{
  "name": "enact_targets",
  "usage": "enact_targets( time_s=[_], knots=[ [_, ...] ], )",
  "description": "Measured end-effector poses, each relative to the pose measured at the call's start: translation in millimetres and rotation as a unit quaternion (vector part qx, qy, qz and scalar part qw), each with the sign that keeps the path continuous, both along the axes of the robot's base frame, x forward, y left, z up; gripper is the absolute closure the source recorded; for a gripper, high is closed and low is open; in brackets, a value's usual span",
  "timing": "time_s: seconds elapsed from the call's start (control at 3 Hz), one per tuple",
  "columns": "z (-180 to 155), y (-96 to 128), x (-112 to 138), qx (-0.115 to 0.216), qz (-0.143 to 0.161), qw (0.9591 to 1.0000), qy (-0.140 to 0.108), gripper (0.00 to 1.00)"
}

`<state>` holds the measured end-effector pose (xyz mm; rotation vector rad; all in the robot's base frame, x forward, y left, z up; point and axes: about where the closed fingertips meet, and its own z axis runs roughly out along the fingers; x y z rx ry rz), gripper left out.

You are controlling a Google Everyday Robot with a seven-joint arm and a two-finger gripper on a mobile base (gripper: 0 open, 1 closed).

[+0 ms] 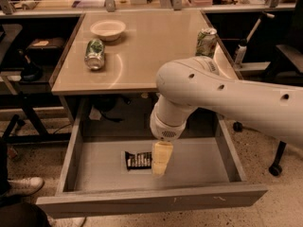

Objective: Pick rxbar chocolate from top drawer and place on counter

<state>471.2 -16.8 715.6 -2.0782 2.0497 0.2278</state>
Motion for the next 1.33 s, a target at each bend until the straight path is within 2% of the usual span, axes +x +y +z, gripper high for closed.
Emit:
enact_targets(
  time_s=[0.67,1.0,1.33],
  knots=[
    [-50.1,6.2,22.0,-0.032,-0.007,0.9994,-0.006,0.00],
    [-91.5,6.1,36.8,-0.016,-0.031,0.9993,0.010,0.00],
    [-101.7,13.0,29.9,-0.001,-0.032,0.9994,0.012,0.00]
  ],
)
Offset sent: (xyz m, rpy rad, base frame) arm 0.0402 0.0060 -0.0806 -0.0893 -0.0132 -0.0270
